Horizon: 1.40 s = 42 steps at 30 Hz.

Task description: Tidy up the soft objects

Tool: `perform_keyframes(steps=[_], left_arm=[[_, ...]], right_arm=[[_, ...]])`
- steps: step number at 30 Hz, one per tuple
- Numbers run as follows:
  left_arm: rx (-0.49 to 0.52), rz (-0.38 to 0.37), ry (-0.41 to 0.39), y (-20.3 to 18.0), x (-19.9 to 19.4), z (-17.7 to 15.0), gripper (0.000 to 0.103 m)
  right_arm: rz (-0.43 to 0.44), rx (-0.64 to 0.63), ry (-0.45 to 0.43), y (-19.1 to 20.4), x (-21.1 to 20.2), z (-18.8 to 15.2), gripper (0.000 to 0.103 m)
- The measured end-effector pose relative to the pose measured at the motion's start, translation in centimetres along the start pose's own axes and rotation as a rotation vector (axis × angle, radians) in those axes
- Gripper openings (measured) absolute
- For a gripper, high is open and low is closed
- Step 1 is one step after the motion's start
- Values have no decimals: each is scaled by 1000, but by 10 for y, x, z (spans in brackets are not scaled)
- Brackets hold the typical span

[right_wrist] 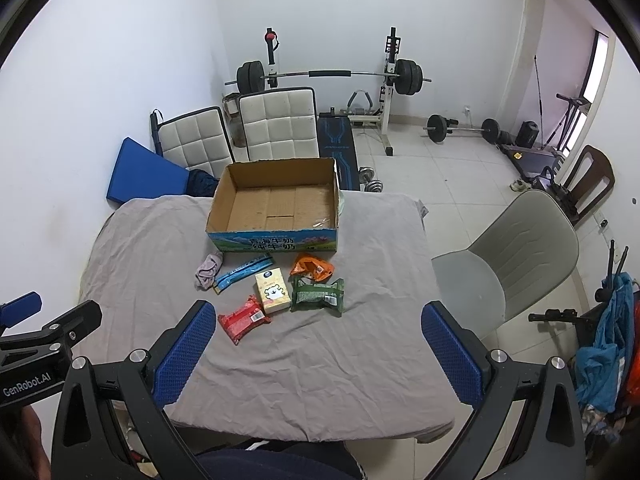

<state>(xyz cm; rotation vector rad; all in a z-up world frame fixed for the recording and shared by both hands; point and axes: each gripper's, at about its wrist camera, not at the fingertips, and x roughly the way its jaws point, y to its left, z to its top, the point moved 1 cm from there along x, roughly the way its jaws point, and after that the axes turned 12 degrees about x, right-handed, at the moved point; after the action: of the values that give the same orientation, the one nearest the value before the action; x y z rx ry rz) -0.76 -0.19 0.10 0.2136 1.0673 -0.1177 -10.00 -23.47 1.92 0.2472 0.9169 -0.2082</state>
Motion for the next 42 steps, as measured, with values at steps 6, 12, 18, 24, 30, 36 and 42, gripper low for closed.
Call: perform_keyframes(steps=[6, 12, 18, 24, 30, 36, 42], left_arm=[[0, 0, -2, 1, -1, 0, 103], [0, -4, -6, 5, -3, 4, 103], [-7, -13, -3, 9, -1, 9, 103], [-28, -23, 4, 15, 22, 23, 103], [-66, -72, 69, 24, 89, 43, 103], [-43, -98, 233, 10, 215, 49, 103], [-57, -165, 432, -12, 335, 32, 88]], right_arm=[[-1, 3, -3, 1, -1, 1, 103], [0, 4, -4, -1, 0, 1, 103], [-5, 9, -2, 0, 2, 2, 103], [-29, 42, 37, -8, 26, 11, 103], [-56, 19, 123, -27, 105, 29, 103], [-136, -259, 303, -21, 262, 22, 103], [-114, -490, 487, -7, 413, -14, 103]])
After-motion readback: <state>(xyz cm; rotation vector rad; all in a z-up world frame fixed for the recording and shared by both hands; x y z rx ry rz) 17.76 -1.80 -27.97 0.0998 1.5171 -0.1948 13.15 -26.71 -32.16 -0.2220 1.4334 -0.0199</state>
